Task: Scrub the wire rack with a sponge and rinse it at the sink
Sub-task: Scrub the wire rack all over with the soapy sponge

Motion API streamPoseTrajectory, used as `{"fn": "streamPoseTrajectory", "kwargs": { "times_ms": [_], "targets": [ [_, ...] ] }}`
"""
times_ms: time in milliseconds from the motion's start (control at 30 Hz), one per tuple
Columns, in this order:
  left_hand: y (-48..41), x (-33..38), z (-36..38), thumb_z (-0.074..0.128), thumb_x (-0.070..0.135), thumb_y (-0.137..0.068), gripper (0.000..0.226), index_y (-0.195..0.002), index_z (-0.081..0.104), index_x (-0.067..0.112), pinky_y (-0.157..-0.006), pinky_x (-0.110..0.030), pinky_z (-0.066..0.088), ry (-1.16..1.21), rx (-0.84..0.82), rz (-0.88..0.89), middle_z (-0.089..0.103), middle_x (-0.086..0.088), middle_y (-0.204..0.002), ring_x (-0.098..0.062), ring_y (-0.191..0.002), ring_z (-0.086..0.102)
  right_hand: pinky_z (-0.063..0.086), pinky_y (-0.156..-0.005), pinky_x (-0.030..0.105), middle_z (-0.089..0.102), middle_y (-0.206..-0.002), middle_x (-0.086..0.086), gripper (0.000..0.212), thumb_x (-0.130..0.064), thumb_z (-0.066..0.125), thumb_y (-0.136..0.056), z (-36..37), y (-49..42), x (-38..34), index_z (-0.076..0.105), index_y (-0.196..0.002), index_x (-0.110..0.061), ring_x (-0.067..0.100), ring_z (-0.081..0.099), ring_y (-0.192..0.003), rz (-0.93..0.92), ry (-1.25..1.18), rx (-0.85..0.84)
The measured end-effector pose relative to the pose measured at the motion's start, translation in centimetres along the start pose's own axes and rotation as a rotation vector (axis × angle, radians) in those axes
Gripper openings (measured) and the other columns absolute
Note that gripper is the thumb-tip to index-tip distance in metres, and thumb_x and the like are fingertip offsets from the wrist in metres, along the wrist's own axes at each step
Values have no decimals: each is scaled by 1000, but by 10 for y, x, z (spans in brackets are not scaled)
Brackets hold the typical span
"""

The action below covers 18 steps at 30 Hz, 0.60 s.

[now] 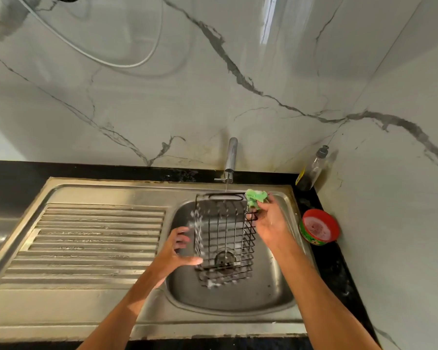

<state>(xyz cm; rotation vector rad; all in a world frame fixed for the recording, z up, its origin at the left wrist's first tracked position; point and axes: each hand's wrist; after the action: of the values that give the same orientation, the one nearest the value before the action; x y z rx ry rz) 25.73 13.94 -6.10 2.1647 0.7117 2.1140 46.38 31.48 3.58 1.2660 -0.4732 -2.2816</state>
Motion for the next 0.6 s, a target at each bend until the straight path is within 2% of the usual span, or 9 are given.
{"fn": "streamPoseTrajectory", "kwargs": {
  "times_ms": [33, 100, 167, 233, 333, 433, 500, 567, 600],
  "targets": [
    [-6, 2, 6, 102, 53, -32, 120, -135, 45, 33, -92, -37, 51, -7, -41, -16, 55, -1, -118, -28, -108, 57, 37, -60, 29, 66, -100, 12, 39, 9, 36, -98, 6, 4, 4, 60, -105, -22, 17, 51, -69, -11, 61, -25],
    [-13, 5, 21, 103, 43, -40, 122, -142, 38, 32, -97, -38, 51, -11, -98, -55, 52, 0, -128, -23, -116, 57, 38, -60, 27, 67, -105, 11, 40, 10, 37, -97, 12, 12, 12, 62, -103, -21, 15, 53, -72, -55, 240, -60],
    [-19, 4, 34, 103, 33, -45, 119, -144, 36, 30, -105, -40, 46, 18, -59, -79, 47, 4, -136, -21, -128, 50, 38, -59, 25, 66, -106, 10, 40, 11, 38, -96, 11, 14, 15, 63, -102, -20, 13, 52, -71, -114, 365, -83],
    [-22, 5, 44, 103, 24, -47, 112, -139, 40, 27, -109, -41, 44, 52, -8, -30, 50, 6, -136, -15, -130, 50, 39, -60, 26, 67, -104, 7, 40, 10, 38, -97, 9, 14, 10, 63, -100, -21, 14, 52, -72, -148, 402, -94],
    [-30, 12, 58, 98, 3, -54, 102, -136, 40, 19, -99, -31, 54, 76, 67, 73, 57, -2, -133, -5, -117, 63, 43, -65, 27, 68, -108, 6, 40, 10, 39, -98, 2, 12, -2, 64, -103, -21, 16, 56, -79, -179, 382, -97],
    [-37, 22, 64, 102, 18, -49, 102, -132, 44, 26, -99, -41, 57, 46, 141, 166, 60, -3, -130, -16, -119, 64, 50, -74, 36, 69, -111, 5, 37, 10, 40, -98, -8, 9, -11, 64, -103, -18, 20, 60, -91, -231, 409, -127],
    [-41, 28, 65, 102, 22, -48, 102, -132, 44, 32, -98, -41, 57, -4, 175, 227, 60, 2, -128, -17, -119, 63, 53, -85, 42, 70, -115, 6, 33, 8, 45, -96, -17, 4, -16, 65, -105, -17, 22, 65, -100, -282, 503, -125],
    [-44, 33, 64, 101, 15, -50, 103, -133, 43, 36, -99, -34, 56, -71, 201, 294, 60, 7, -125, -12, -117, 63, 54, -92, 39, 70, -117, 1, 30, 2, 54, -95, -22, -1, -16, 68, -112, -19, 18, 65, -106, -414, 745, -60],
    [-45, 33, 64, 101, 14, -51, 103, -133, 43, 36, -99, -32, 56, -101, 209, 319, 60, 8, -124, -11, -117, 63, 54, -90, 32, 68, -117, -1, 30, 0, 58, -94, -22, -3, -14, 68, -115, -19, 14, 65, -104, -518, 904, 6]
  ]
}}
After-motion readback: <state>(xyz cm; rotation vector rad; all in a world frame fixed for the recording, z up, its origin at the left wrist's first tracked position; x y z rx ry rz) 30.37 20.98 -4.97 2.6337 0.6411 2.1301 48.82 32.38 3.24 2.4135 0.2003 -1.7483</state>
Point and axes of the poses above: each hand's wrist, its own y-axis away from the middle knuckle, its own z-axis out of the palm, x = y × z
